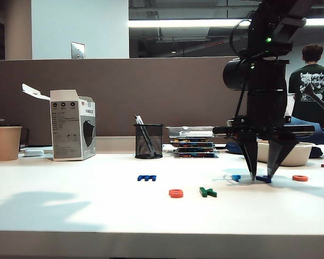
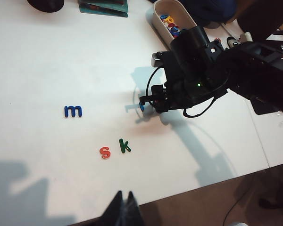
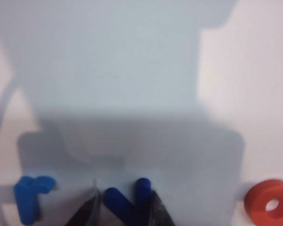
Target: Select the appropriate letters from the row of letter magnets placed on the table to arrange into the word "sky".
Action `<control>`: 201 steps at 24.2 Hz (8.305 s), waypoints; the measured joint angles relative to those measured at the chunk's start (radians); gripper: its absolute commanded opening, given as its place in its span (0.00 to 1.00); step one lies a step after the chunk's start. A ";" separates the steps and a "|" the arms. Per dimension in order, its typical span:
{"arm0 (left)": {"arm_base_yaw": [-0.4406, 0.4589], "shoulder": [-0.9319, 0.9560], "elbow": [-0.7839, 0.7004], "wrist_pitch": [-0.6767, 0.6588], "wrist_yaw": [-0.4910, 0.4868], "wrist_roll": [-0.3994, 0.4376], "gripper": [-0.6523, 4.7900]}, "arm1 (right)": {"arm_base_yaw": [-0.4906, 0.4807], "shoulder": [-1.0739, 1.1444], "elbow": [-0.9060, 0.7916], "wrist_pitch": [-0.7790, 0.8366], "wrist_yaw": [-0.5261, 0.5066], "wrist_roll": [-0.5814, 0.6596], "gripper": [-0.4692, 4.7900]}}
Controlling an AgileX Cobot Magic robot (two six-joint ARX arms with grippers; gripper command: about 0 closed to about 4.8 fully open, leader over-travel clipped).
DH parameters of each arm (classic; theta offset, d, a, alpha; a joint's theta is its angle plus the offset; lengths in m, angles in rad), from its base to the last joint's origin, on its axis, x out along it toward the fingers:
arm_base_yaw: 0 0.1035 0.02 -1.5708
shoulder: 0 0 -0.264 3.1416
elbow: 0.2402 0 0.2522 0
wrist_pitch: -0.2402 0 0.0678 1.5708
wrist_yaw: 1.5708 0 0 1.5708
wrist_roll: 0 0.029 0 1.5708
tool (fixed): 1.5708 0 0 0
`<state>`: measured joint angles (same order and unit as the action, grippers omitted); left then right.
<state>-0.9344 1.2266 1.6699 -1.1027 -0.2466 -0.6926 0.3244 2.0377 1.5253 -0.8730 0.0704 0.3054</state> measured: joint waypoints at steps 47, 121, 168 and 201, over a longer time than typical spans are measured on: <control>0.000 0.000 0.000 0.000 0.000 0.000 0.11 | 0.134 -0.071 -0.115 -0.056 -0.069 0.060 0.27; 0.000 0.000 0.000 0.000 0.000 0.000 0.11 | 0.190 -0.137 -0.224 -0.002 -0.038 0.229 0.32; 0.000 0.000 0.000 0.000 0.000 0.000 0.11 | 0.175 -0.201 -0.256 -0.016 -0.045 0.225 0.39; 0.000 0.000 0.000 0.000 0.000 0.000 0.11 | 0.109 -0.785 -0.253 0.035 0.169 0.039 0.08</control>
<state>-0.9344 1.2266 1.6699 -1.1027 -0.2466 -0.6926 0.4332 1.2530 1.2724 -0.8375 0.2398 0.3443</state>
